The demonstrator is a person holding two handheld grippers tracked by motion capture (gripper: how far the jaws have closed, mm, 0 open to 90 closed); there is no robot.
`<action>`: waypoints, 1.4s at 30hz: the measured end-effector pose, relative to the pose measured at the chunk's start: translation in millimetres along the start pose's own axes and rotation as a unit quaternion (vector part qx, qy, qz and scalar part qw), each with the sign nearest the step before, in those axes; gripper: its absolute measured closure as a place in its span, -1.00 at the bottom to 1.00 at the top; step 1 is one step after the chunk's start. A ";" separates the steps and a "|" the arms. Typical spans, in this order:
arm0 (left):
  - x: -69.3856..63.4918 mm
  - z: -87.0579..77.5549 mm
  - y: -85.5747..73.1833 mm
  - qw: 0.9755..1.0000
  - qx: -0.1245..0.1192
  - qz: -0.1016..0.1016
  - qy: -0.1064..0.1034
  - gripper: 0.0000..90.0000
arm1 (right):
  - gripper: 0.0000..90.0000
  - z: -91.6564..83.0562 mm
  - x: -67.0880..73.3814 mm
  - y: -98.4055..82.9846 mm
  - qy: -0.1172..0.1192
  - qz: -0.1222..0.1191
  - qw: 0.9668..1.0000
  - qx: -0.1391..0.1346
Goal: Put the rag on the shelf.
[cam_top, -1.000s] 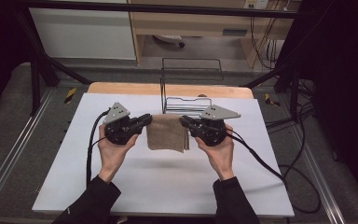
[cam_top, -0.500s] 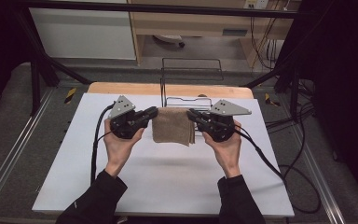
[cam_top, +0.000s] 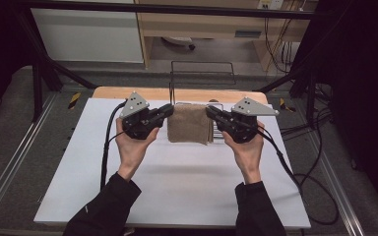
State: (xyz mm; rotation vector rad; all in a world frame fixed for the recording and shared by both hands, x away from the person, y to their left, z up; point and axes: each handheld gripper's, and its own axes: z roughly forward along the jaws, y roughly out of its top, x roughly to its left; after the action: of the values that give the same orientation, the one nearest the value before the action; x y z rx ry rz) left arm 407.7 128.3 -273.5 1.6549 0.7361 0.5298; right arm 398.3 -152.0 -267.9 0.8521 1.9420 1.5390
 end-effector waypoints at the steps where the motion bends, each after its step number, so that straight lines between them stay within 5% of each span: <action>1: -0.1 0.6 1.6 1.000 -0.002 0.000 -0.001 0.89 | 0.89 -0.3 -1.1 1.0 -0.001 -0.003 1.000 -0.003; 42: 6.0 27.8 70.9 0.999 -0.048 0.005 0.001 0.90 | 0.90 -5.2 -30.2 58.6 -0.043 -0.018 0.997 -0.061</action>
State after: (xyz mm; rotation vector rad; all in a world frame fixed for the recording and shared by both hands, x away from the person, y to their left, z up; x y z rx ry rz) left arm 444.0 105.5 -210.3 1.5696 0.6937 0.5649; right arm 424.0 -168.5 -209.3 0.8138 1.7749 1.5558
